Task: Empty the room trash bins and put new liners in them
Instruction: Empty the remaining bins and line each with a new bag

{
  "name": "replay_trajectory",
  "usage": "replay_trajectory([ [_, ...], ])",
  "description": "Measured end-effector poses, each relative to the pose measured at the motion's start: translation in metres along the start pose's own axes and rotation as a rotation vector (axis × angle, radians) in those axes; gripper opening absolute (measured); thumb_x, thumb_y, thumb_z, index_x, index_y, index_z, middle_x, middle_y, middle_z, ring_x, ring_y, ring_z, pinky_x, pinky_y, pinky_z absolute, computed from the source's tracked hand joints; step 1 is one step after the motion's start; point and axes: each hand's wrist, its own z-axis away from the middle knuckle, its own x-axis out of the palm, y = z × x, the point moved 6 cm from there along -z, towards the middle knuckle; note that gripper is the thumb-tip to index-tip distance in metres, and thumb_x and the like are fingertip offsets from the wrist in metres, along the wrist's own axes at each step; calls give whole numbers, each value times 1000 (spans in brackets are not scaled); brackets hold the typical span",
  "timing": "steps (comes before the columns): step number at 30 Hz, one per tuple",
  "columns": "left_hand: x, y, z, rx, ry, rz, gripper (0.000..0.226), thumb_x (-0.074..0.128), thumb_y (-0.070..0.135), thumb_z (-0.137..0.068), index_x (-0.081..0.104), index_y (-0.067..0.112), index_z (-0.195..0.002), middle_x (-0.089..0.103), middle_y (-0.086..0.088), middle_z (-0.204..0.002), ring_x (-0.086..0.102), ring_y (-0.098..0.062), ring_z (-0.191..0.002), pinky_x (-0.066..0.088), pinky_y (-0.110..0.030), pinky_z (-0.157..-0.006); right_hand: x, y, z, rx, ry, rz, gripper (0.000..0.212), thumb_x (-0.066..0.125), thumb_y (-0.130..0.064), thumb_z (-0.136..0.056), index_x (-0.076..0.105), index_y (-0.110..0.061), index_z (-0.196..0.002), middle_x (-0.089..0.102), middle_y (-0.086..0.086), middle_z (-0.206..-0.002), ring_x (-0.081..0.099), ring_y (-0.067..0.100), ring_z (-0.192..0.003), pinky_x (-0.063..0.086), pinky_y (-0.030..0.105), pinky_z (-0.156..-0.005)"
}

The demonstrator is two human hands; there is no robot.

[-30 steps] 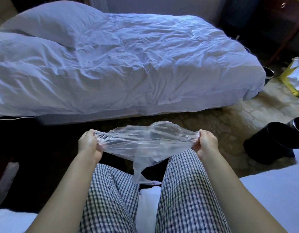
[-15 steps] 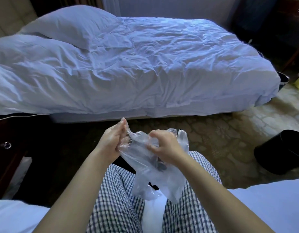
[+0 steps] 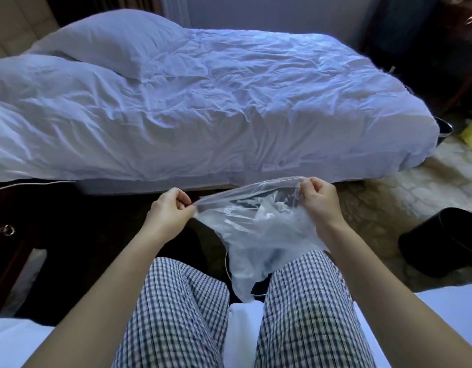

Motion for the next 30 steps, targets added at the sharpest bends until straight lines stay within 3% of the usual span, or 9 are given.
replay_trajectory([
  [5, 5, 1, 14, -155, 163, 320, 32, 49, 46, -93, 43, 15, -94, 49, 3, -81, 54, -29, -89, 50, -52, -86, 1, 2, 8, 31, 123, -95, 32, 42, -17, -100, 47, -14, -69, 52, 6, -65, 50, 16, -58, 41, 28, -53],
  [8, 31, 11, 38, -208, 57, 593, 47, 48, 56, -88, 38, 13, -106, 53, -4, -94, 57, -26, -91, 47, -48, -93, 15, -1, 23, 116, 109, -215, 31, 36, -14, -102, 46, -12, -73, 60, 7, -68, 56, 12, -47, 42, 18, -41],
  [10, 48, 20, 54, -225, -44, 764, 71, 51, 63, -83, 29, 15, -131, 48, -1, -122, 49, -17, -113, 37, -38, -104, 30, -4, 34, 168, 60, -306, 28, 32, -11, -102, 43, -12, -76, 63, 7, -72, 57, 7, -41, 41, 18, -39],
  [14, 60, 23, 62, -209, -31, 762, 103, 66, 57, -75, 4, 20, -147, 28, -2, -147, 30, -18, -135, 28, -34, -110, 56, -7, 47, 208, -107, -368, 23, 41, -12, -101, 44, -6, -79, 51, 11, -71, 56, 2, -41, 39, 16, -37],
  [17, 72, 4, 49, -362, -70, 696, 80, 70, 40, -80, 28, 3, -137, 46, -13, -132, 49, -27, -118, 44, -44, -99, 74, -12, 52, 192, -322, -406, 19, 52, -11, -96, 47, -4, -79, 43, 8, -56, 60, 4, -43, 42, 16, -40],
  [19, 75, -10, 37, -437, -60, 783, 41, 67, 23, -86, 54, -5, -113, 60, -22, -105, 59, -29, -89, 49, -37, -77, 84, -14, 51, 206, -430, -474, 28, 57, -9, -93, 43, -10, -69, 46, 4, -50, 68, 18, -56, 48, 26, -51],
  [21, 68, -22, 28, -486, 23, 847, 10, 61, 11, -90, 60, 2, -85, 60, -21, -89, 56, -27, -81, 43, -34, -72, 88, -15, 45, 217, -442, -466, 33, 59, -6, -91, 40, -13, -65, 51, 3, -52, 68, 22, -60, 48, 29, -55],
  [26, 39, -32, 1, -426, 154, 940, 19, 53, 1, -91, 58, 10, -75, 58, -14, -82, 56, -27, -85, 44, -37, -79, 98, -9, 17, 239, -287, -393, 25, 54, 1, -91, 47, -14, -73, 47, 3, -62, 45, 6, -43, 43, 18, -44],
  [30, 8, -41, -30, -261, 161, 822, 10, 60, 8, -89, 64, 5, -80, 64, -21, -88, 62, -35, -87, 49, -47, -85, 139, -15, -7, 199, -378, -291, 20, 57, -6, -92, 58, -18, -77, 48, -2, -59, 40, 1, -37, 33, 15, -39],
])
